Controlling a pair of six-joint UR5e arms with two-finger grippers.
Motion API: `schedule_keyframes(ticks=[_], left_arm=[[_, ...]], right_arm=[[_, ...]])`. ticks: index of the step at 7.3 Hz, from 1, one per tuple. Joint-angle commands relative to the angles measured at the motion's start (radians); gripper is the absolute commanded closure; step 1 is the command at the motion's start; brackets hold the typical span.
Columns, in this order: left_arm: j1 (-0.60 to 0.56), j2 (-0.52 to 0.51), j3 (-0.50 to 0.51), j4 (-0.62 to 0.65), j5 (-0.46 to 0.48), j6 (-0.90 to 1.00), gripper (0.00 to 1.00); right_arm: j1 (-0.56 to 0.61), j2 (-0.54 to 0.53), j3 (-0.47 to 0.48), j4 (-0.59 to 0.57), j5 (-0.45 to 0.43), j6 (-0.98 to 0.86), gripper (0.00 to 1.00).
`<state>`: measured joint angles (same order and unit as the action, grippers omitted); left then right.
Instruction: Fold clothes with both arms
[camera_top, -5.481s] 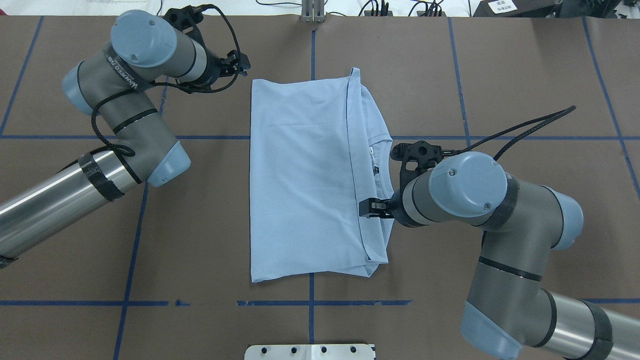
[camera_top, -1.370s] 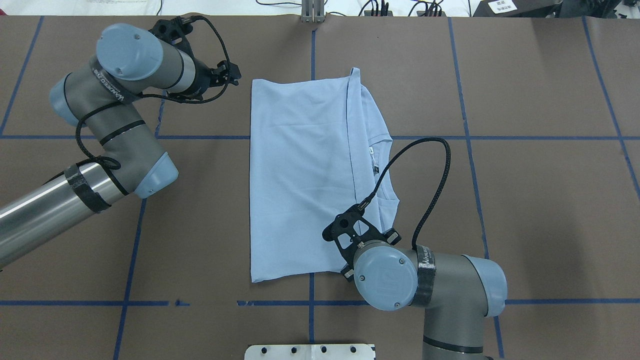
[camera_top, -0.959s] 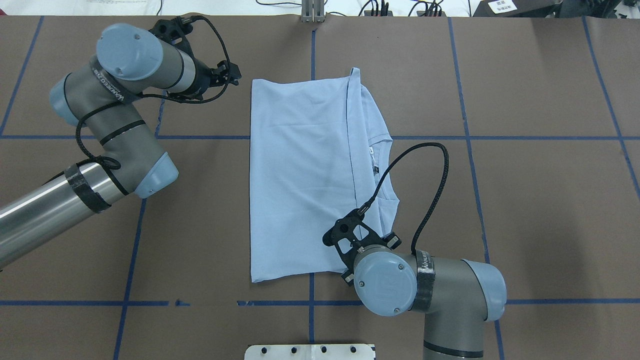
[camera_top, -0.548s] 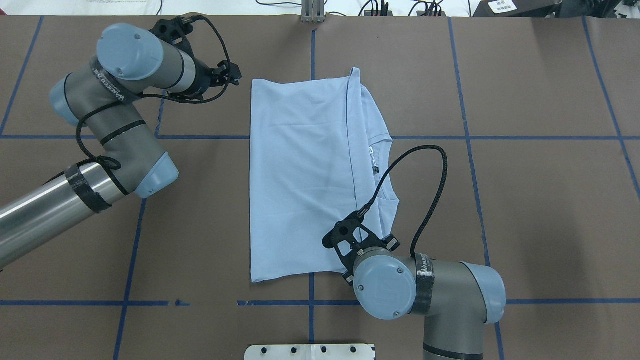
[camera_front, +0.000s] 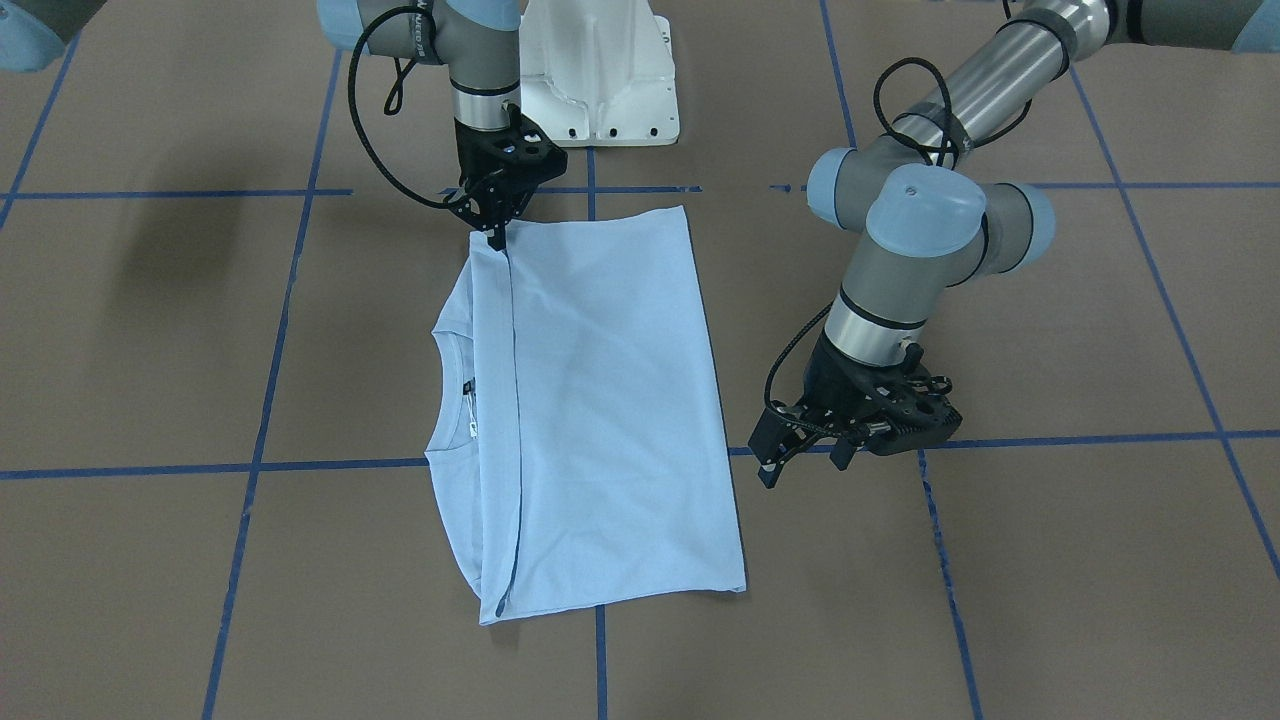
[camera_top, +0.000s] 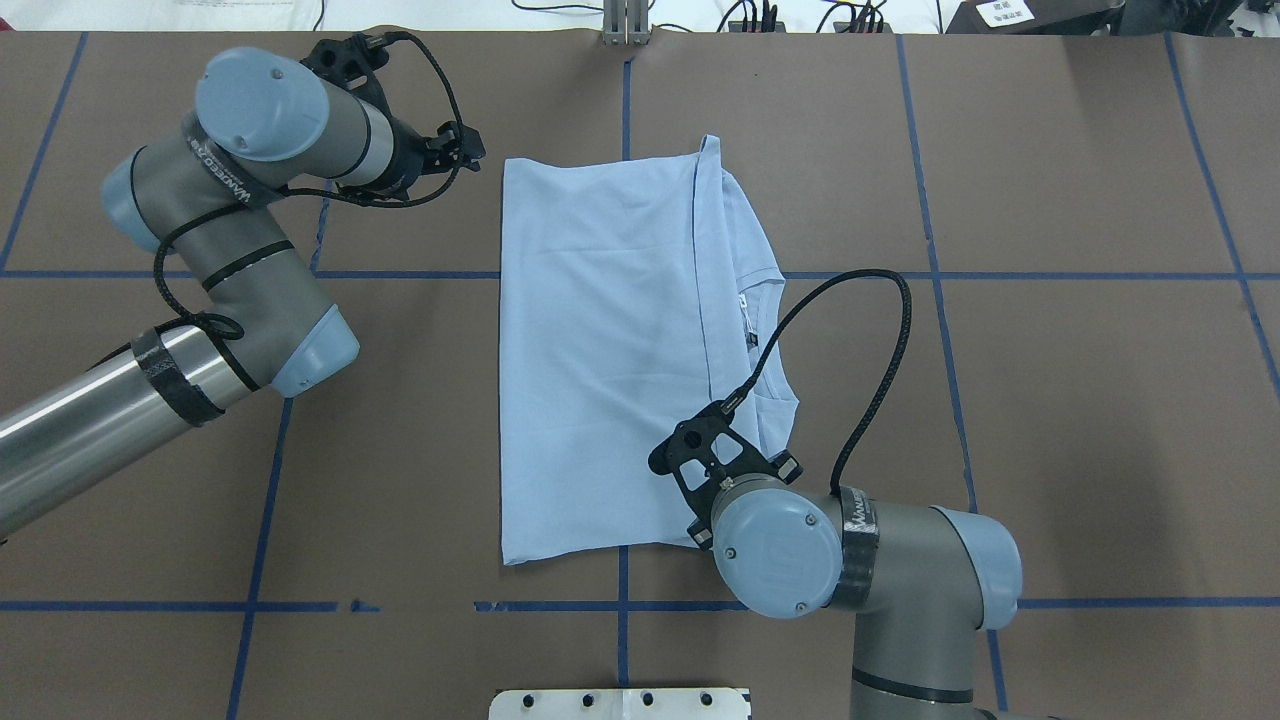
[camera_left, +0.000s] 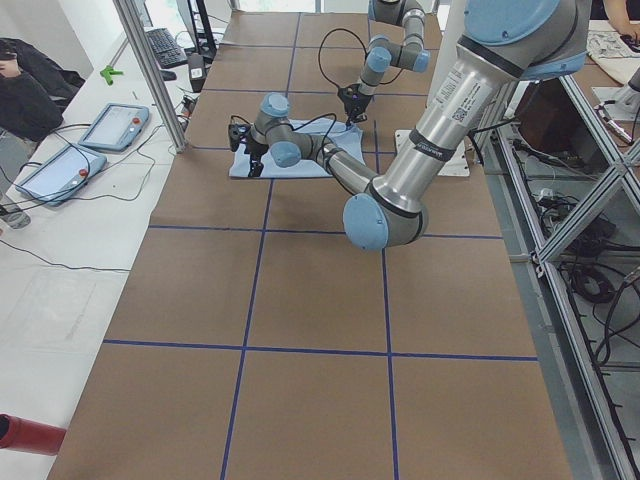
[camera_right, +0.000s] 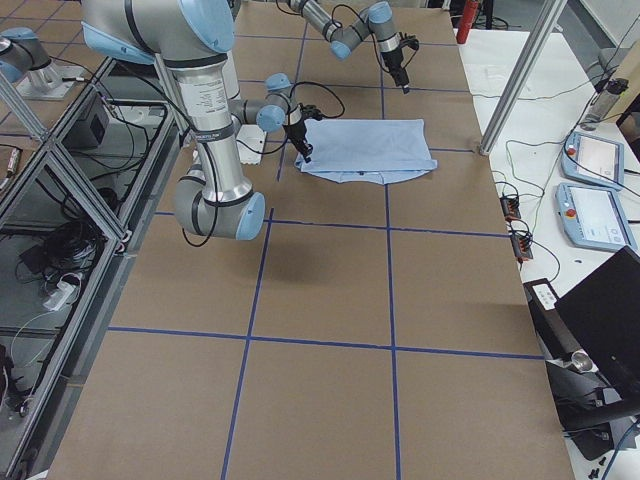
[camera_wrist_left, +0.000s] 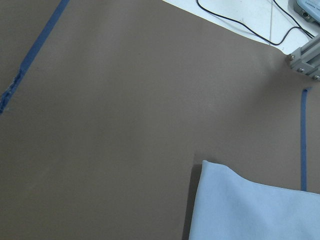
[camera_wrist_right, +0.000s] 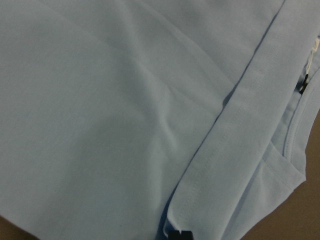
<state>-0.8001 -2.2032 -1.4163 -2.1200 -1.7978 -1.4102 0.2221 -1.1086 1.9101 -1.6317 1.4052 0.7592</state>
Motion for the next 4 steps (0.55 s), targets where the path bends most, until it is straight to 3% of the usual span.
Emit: schedule_keyframes(ticks=[1,3,4], left_arm=[[0.001,-0.001,0.000,0.000,0.000,-0.001,0.00],[-0.001,0.000,0.000,0.000,0.000,-0.001,0.00],[-0.001,0.000,0.003,-0.002,0.000,0.000,0.00]], right_arm=[[0.049,-0.069,0.032,0.001,0.085,0.052,1.00],[0.049,-0.166,0.052,-0.002,0.139,0.246,1.00],[0.049,-0.177,0.058,-0.003,0.246,0.452,1.00]])
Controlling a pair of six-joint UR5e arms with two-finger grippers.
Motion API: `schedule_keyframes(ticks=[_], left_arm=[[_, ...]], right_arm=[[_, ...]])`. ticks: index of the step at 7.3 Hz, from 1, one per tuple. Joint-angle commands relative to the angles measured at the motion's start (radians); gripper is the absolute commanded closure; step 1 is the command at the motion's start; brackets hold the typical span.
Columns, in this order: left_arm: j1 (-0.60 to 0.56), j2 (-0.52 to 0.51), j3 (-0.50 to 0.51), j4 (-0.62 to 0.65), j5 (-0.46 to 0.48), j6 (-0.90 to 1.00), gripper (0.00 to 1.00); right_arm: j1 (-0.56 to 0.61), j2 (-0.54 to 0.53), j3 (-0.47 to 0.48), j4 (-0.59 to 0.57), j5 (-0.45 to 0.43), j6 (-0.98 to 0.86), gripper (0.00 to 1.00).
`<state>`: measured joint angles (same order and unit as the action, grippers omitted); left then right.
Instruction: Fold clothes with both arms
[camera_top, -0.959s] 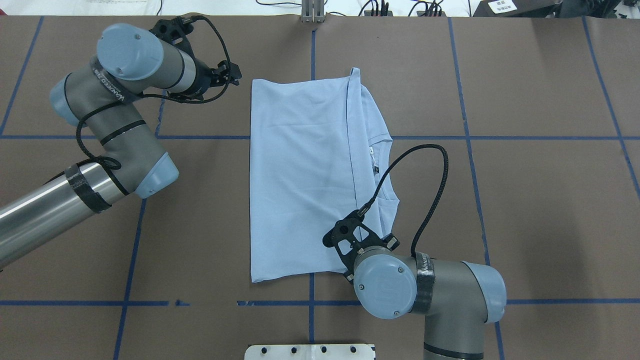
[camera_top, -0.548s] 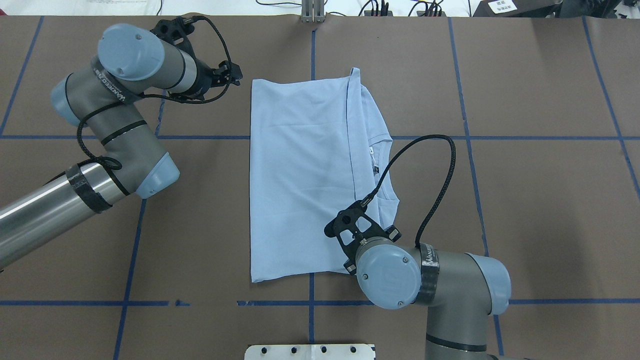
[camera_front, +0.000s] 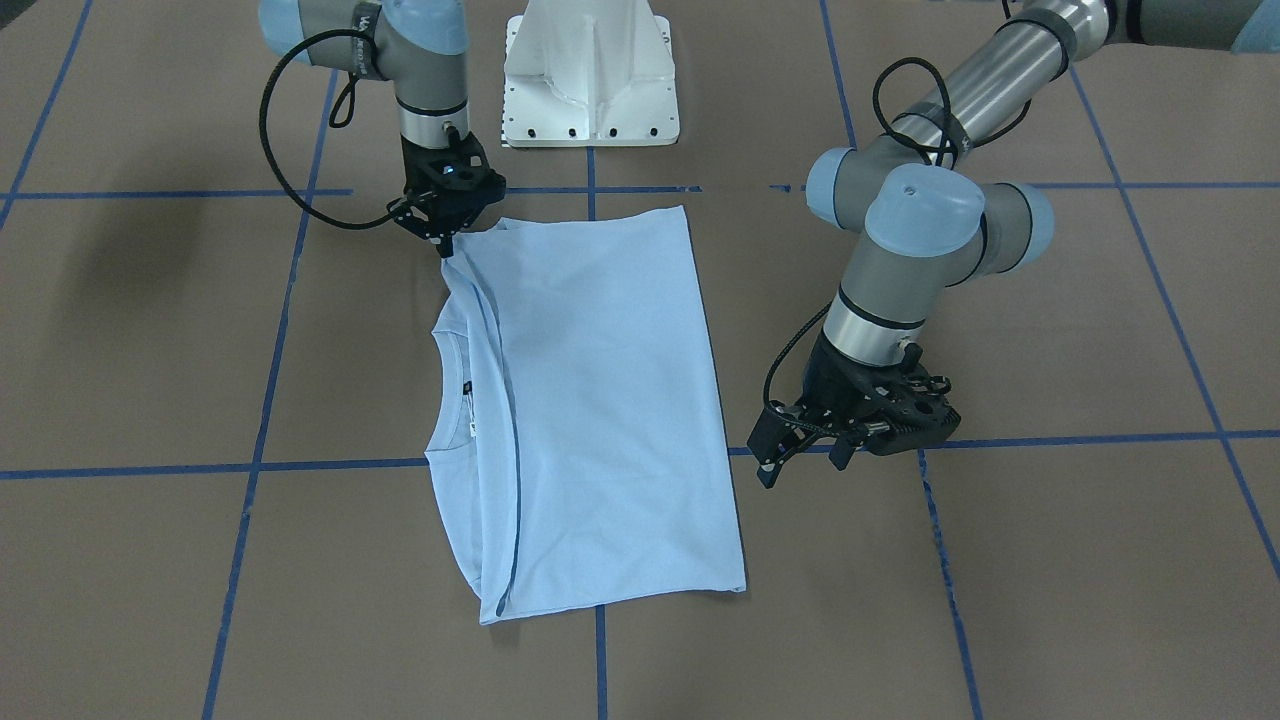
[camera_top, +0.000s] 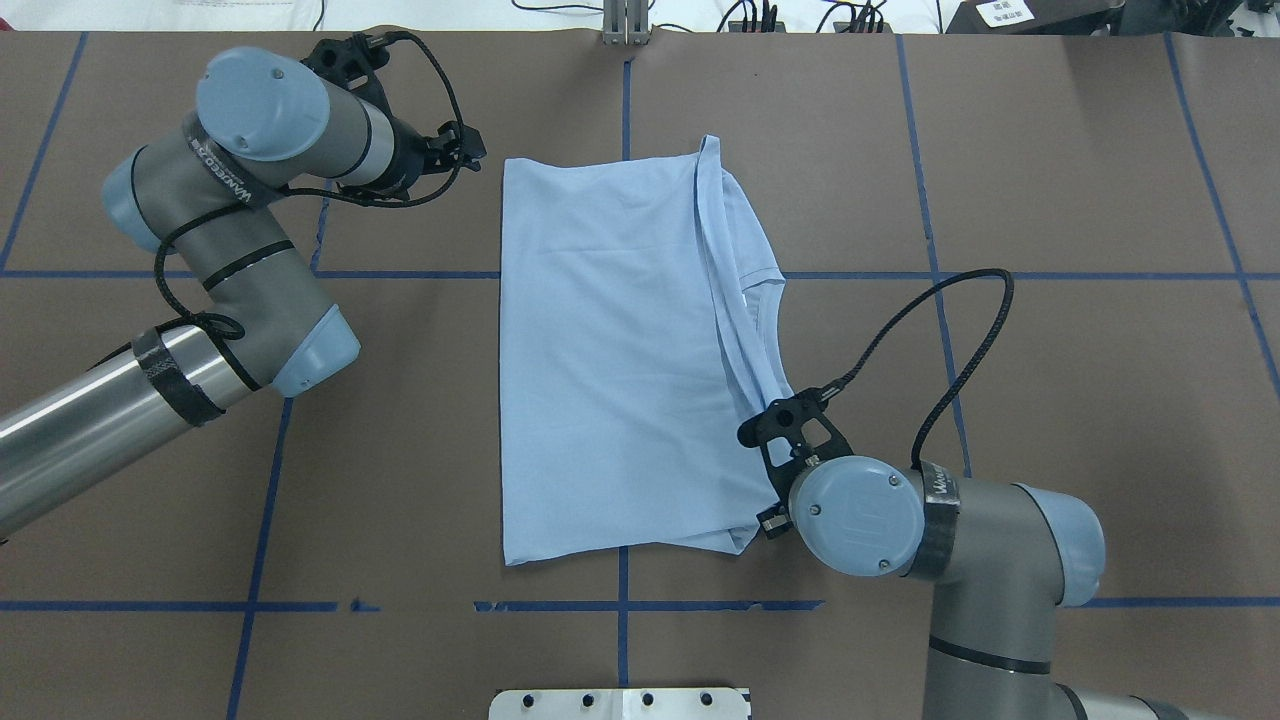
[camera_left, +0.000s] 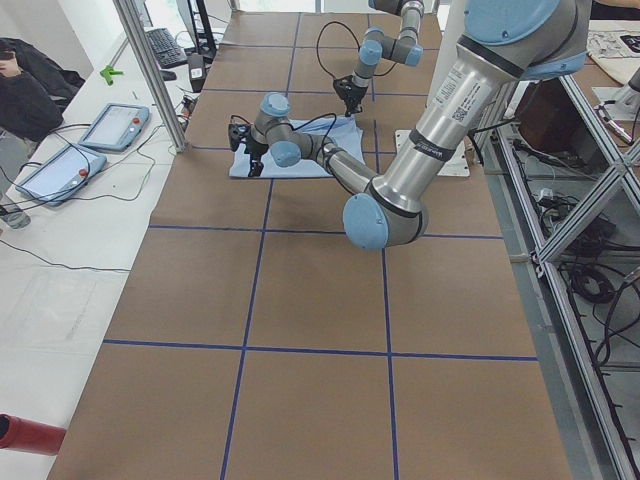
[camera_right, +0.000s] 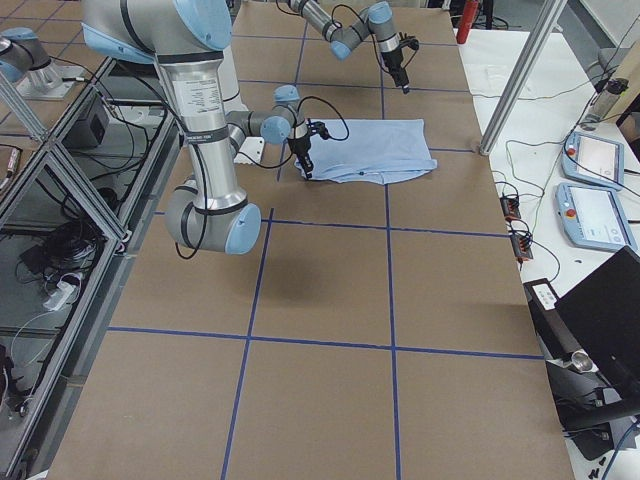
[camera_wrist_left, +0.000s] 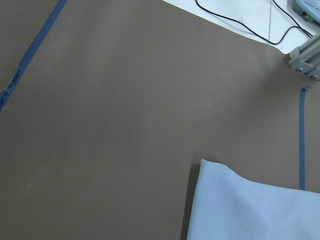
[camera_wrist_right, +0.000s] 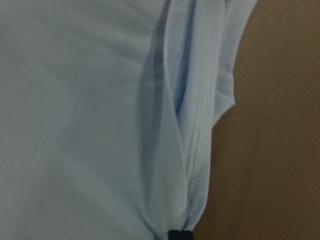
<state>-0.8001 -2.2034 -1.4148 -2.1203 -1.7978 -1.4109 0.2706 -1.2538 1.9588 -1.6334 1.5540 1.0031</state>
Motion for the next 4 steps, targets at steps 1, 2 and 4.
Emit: schedule_keyframes(ticks=[1,2,4], left_arm=[[0.001,0.002,0.003,-0.001,0.000,0.001,0.00],[0.001,0.002,0.010,-0.001,0.000,0.001,0.00],[0.001,0.001,0.011,-0.015,0.000,0.001,0.00]], right_arm=[[0.005,-0.026,0.021,-0.002,0.150,0.283,1.00],[0.037,-0.010,0.020,0.000,0.152,0.282,1.00],[0.117,0.033,0.022,0.001,0.195,0.282,0.00]])
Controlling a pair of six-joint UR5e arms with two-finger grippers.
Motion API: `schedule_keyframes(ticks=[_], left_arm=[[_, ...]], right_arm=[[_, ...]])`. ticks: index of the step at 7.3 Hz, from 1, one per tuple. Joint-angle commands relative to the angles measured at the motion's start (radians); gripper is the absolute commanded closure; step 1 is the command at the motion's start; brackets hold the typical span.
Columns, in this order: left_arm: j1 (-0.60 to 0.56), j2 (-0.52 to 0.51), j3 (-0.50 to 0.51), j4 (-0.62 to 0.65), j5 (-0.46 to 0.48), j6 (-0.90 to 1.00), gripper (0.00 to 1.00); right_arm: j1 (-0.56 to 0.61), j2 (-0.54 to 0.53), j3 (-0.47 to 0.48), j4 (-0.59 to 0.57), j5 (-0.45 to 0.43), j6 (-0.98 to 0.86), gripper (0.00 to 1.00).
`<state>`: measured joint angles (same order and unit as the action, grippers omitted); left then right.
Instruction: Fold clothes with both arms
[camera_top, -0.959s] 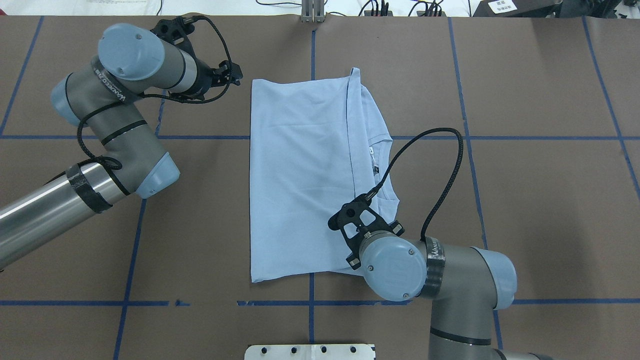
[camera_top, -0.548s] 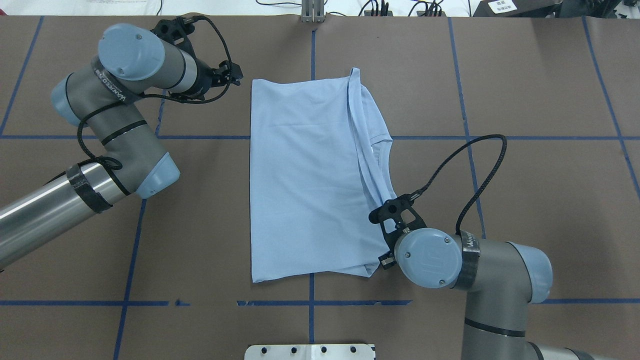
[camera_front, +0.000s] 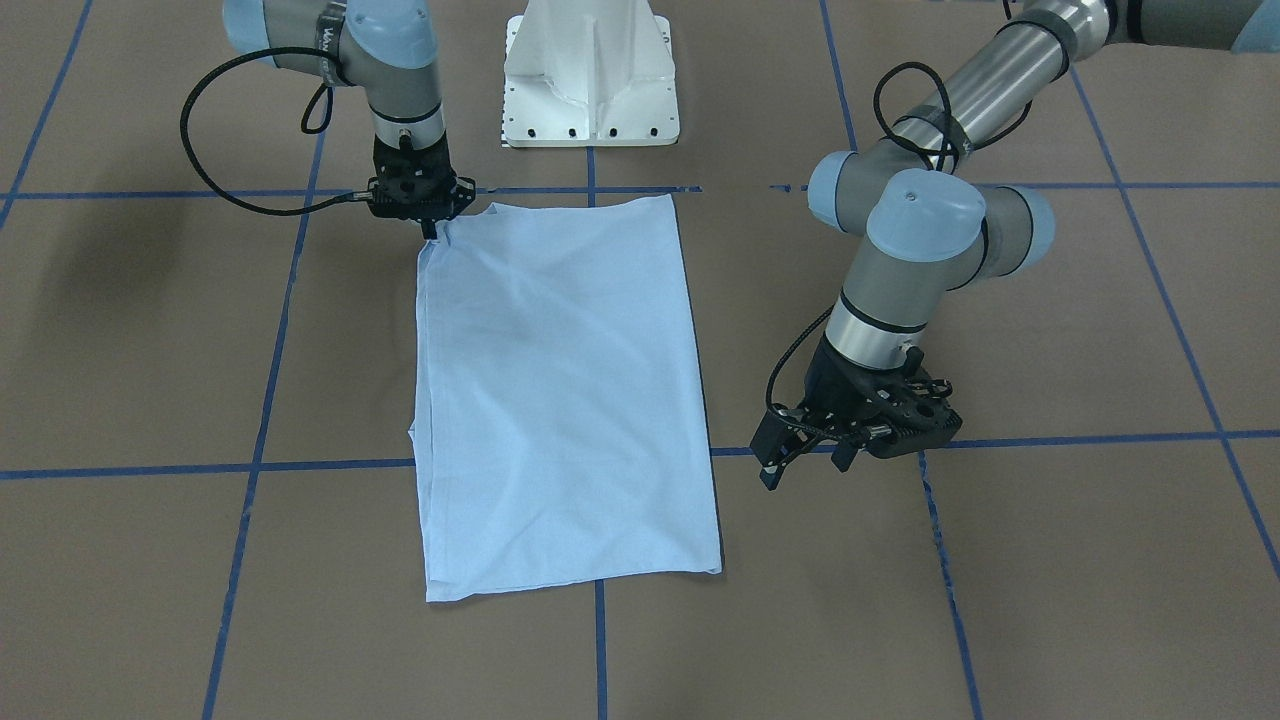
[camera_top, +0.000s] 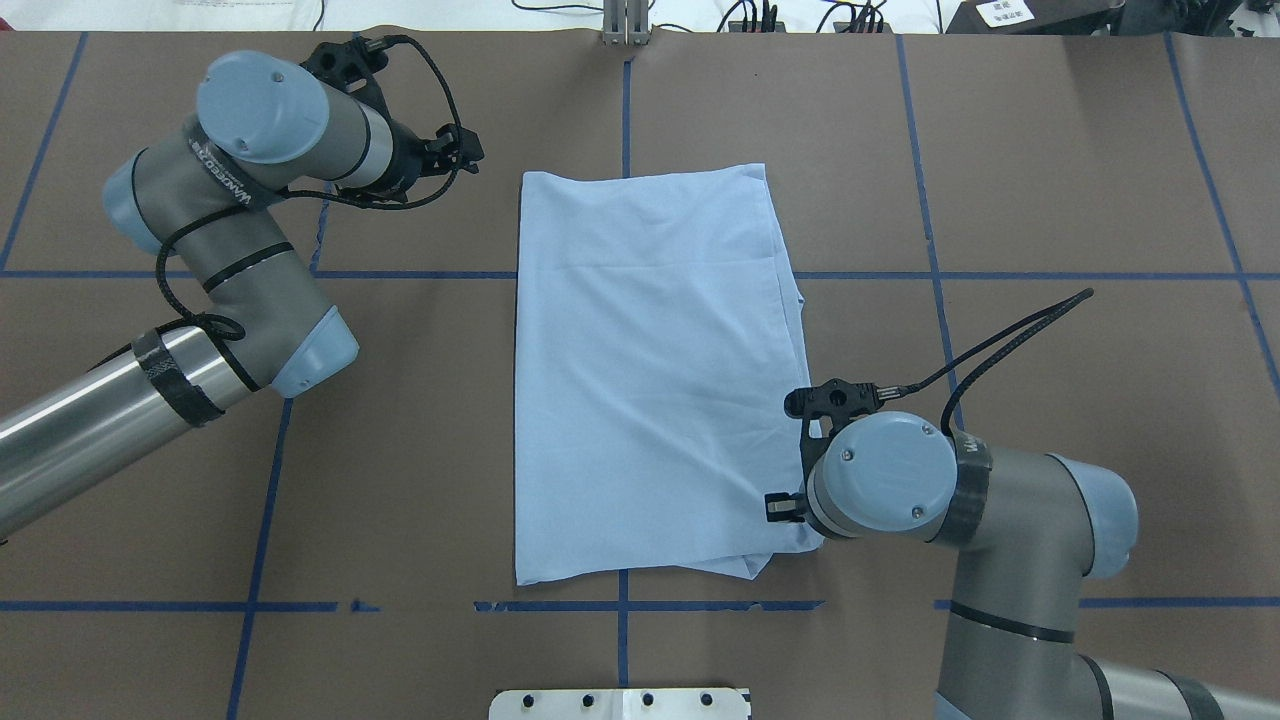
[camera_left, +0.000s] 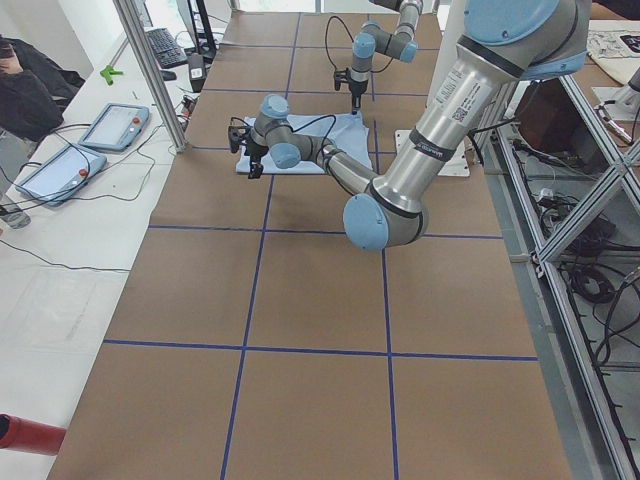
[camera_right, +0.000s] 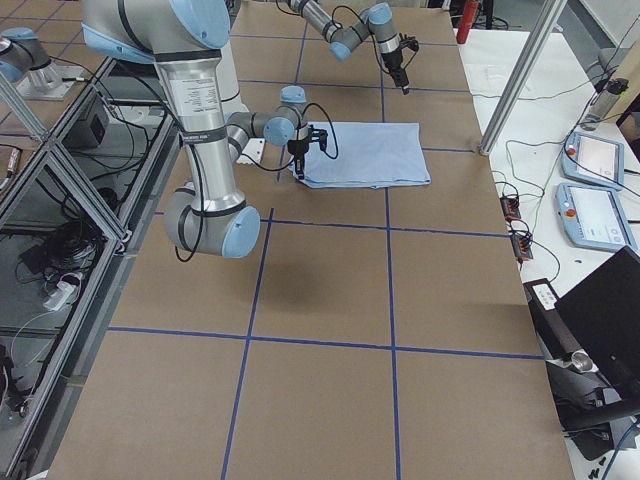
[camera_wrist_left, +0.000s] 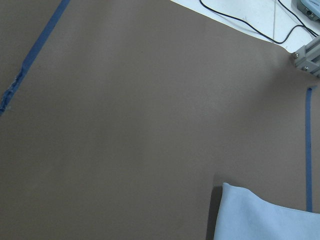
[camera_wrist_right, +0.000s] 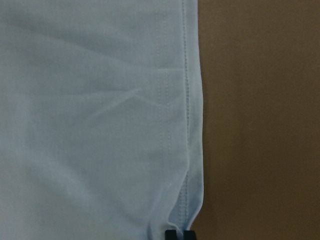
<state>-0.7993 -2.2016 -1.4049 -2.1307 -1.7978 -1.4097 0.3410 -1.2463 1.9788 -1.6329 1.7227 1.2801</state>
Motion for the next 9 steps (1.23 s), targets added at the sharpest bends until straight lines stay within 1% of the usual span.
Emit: schedule_keyframes(ticks=[1,3,4,5,7,8,9], left_arm=[[0.000,-0.001,0.001,-0.005,0.000,0.000,0.00],[-0.001,0.002,0.000,0.001,-0.005,0.031,0.00],[0.002,0.002,-0.005,0.006,-0.090,0.020,0.00],[0.006,0.055,-0.052,0.002,-0.173,-0.068,0.00],[0.137,0.213,-0.298,0.009,-0.160,-0.273,0.00],[0.228,0.264,-0.384,0.040,-0.122,-0.375,0.00],[0.344,0.269,-0.441,0.114,-0.024,-0.481,0.00]], right_arm=[[0.067,0.028,0.002,0.005,0.058,0.004,0.00],[0.105,0.053,0.000,0.039,0.060,0.002,0.00],[0.119,0.060,0.000,0.091,0.060,0.013,0.00],[0.128,0.062,0.000,0.119,0.060,0.027,0.00],[0.131,0.061,0.002,0.157,0.069,0.057,0.00],[0.131,0.061,0.005,0.162,0.084,0.061,0.00],[0.131,0.061,0.011,0.162,0.084,0.061,0.00]])
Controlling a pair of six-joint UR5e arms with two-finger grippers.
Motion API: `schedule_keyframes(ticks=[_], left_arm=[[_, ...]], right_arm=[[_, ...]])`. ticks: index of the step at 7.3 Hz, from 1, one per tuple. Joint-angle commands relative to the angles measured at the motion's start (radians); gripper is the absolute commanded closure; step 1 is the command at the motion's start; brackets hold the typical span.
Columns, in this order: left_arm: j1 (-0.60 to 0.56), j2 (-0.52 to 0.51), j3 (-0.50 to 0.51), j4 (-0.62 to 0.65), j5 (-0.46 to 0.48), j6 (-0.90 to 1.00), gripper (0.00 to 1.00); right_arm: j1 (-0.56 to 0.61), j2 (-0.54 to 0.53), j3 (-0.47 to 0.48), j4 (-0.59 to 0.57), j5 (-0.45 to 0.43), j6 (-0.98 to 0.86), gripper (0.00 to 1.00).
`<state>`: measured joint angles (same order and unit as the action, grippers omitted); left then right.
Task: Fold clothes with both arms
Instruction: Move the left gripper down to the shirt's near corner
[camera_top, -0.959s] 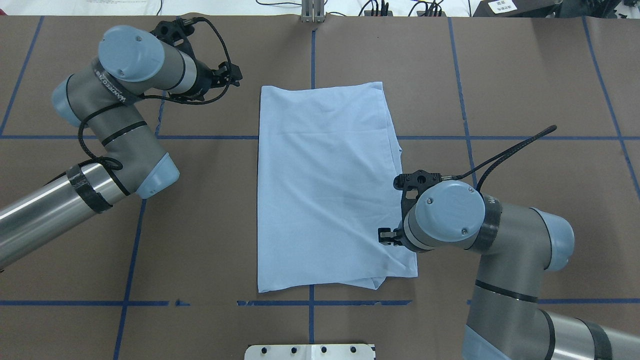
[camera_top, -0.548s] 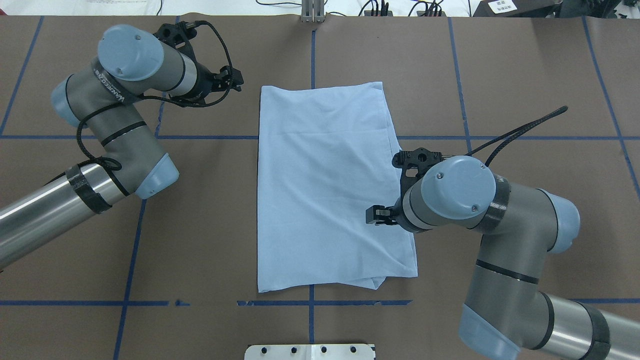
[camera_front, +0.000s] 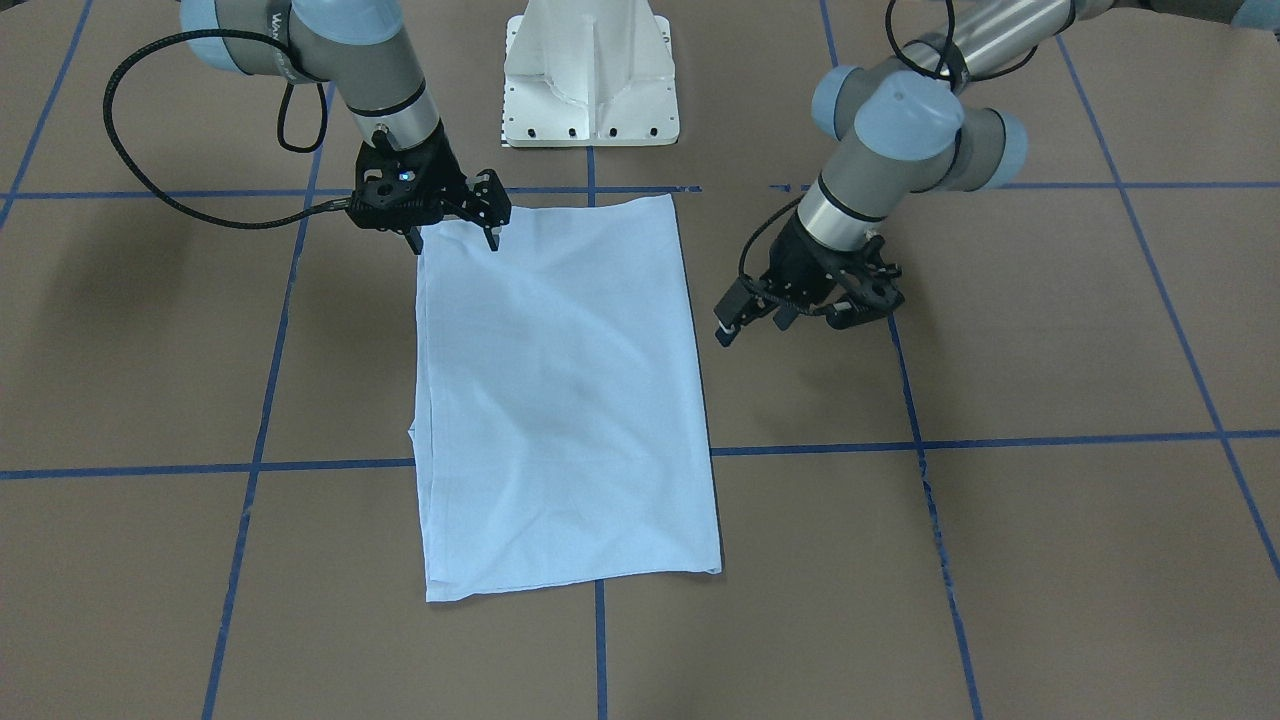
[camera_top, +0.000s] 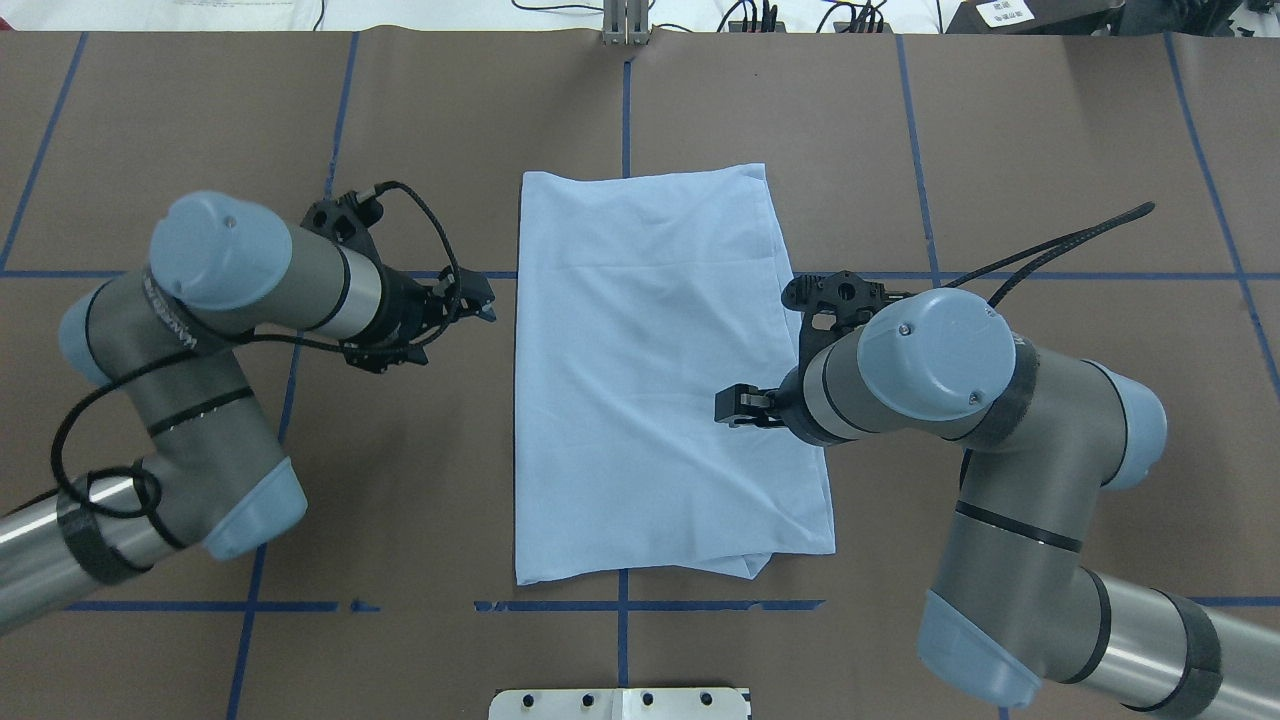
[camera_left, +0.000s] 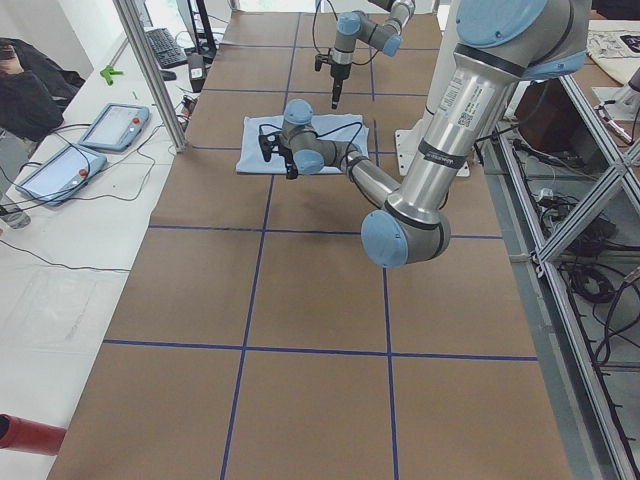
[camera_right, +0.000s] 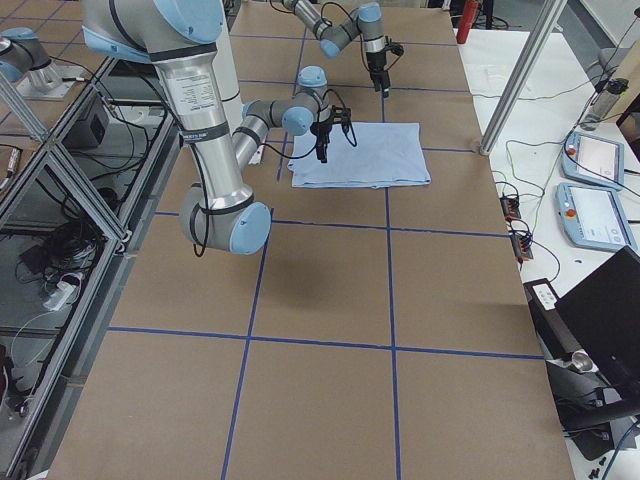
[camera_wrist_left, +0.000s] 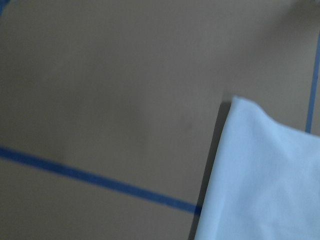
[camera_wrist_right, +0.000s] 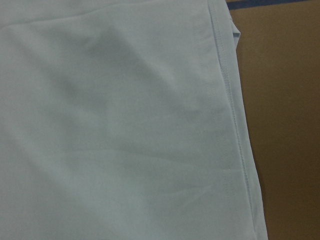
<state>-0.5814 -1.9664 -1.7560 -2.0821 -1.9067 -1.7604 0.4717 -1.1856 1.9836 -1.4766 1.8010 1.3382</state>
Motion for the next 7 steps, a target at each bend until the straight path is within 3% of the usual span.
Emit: schedule_keyframes(ticks=[1,3,7], left_arm=[[0.240,0.027,-0.129,0.144,0.156,-0.227,0.01],[0.377,-0.012,-0.120,0.239,0.232,-0.294,0.04],[0.377,-0.020,-0.106,0.261,0.253,-0.294,0.15]], right_arm=[[0.001,0.000,0.006,0.007,0.006,0.018,0.00],[-0.001,-0.002,0.003,0.015,0.003,0.021,0.00],[-0.001,-0.002,-0.003,0.021,0.000,0.021,0.00]])
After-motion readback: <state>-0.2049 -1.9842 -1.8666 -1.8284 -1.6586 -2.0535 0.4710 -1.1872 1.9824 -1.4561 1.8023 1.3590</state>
